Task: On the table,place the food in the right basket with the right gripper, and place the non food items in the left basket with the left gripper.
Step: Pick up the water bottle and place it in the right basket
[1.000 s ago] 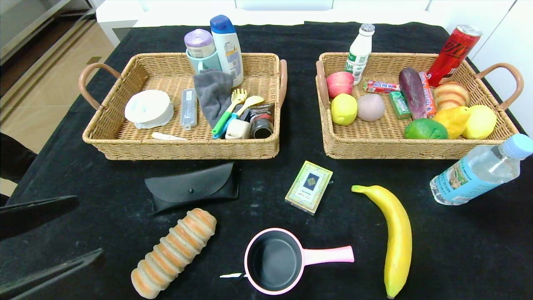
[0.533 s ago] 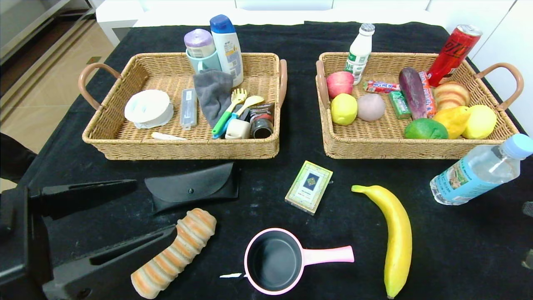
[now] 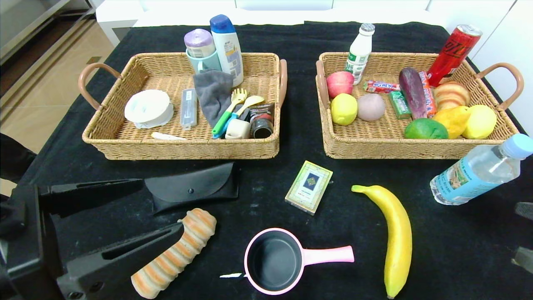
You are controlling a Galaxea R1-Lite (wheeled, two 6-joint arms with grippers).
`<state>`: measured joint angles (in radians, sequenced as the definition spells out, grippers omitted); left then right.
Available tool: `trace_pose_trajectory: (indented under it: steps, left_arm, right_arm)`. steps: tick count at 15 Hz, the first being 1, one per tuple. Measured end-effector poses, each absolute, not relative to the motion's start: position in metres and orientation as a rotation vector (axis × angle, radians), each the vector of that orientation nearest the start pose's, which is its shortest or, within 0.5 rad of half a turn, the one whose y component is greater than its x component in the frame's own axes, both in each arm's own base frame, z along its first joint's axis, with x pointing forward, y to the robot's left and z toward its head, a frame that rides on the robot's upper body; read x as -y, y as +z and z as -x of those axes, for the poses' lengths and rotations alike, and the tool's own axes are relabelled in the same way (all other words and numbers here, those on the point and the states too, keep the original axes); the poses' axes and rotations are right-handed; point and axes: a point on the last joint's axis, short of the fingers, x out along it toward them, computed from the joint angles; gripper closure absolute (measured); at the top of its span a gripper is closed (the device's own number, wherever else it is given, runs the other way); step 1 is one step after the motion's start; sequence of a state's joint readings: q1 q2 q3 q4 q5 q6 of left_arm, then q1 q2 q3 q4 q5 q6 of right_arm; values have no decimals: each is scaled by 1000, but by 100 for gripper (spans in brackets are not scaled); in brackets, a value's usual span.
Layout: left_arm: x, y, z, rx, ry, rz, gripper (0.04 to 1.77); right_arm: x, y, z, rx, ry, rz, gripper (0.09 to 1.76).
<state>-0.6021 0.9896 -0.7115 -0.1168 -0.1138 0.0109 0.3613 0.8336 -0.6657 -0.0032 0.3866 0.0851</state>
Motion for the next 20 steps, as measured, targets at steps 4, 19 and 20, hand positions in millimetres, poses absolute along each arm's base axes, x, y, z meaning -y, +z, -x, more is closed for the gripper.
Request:
trace_pose_trajectory:
  steps: [4,19,20]
  left_arm:
    - [73,261,-102,-149,-715,-50,9]
    - [77,258,-101,-160,-748,-62,9]
    - [77,258,-101,-160,-748,-62,9]
  right_arm:
    - [-29,252,-69,-249,595,-86,14]
    - [-29,217,-121,-178,68,-49,14]
    - [-29,214,-125,-197,55,-46,14]
